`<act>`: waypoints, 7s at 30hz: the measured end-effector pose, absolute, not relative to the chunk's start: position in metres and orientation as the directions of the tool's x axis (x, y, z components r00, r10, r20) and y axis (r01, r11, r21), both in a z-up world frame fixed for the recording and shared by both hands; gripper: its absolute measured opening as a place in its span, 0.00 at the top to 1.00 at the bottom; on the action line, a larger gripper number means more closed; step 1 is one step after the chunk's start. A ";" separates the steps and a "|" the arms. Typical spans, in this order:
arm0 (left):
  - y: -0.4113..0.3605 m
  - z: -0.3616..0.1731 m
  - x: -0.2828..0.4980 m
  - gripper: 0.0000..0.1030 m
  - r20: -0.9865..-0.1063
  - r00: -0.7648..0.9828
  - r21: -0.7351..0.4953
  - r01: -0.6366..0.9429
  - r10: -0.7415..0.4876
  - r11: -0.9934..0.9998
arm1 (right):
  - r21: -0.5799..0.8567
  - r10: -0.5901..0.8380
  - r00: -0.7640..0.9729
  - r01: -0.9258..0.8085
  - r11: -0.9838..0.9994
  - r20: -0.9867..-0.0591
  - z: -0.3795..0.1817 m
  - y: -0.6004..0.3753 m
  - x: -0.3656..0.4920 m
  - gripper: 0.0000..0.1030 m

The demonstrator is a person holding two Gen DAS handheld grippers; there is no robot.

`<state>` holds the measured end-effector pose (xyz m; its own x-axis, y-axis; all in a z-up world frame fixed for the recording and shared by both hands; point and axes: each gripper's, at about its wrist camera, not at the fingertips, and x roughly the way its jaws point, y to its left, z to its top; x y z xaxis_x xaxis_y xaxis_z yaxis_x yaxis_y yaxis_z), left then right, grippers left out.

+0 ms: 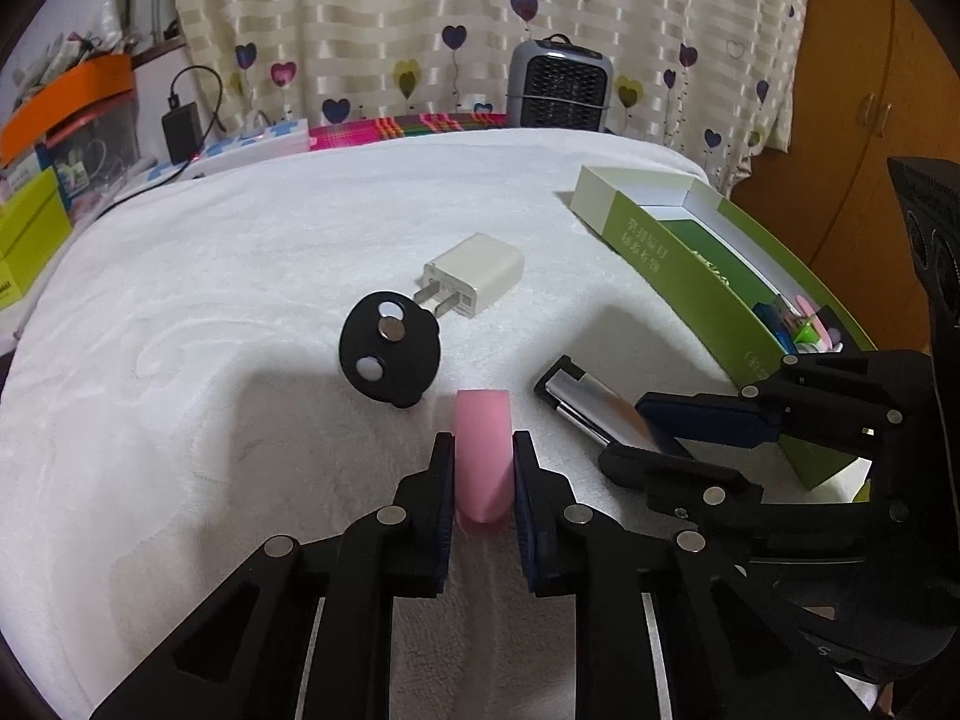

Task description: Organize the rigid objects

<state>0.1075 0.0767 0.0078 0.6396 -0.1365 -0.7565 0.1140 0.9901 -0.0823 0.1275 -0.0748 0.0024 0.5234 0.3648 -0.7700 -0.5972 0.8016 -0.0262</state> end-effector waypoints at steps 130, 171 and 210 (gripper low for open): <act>-0.092 0.030 0.121 0.84 -0.692 0.671 -0.082 0.294 -0.266 0.952 | 0.175 0.327 0.683 -0.284 0.943 -0.653 0.018 -0.262 0.127 0.77; -0.024 0.074 0.065 0.83 -0.619 0.774 -0.012 0.166 -0.137 0.986 | 0.055 0.337 0.740 -0.378 0.924 -0.582 0.074 -0.191 0.078 0.60; 0.099 0.042 0.111 0.66 -0.680 0.730 -0.087 0.013 -0.069 0.996 | 0.058 0.468 0.609 -0.569 0.820 -0.641 0.061 -0.097 0.125 0.53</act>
<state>0.1113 0.0992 0.0423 0.7299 -0.0688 -0.6800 0.0128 0.9961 -0.0871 0.1252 -0.0965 0.0609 0.6088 0.4676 -0.6408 -0.5690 0.8203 0.0580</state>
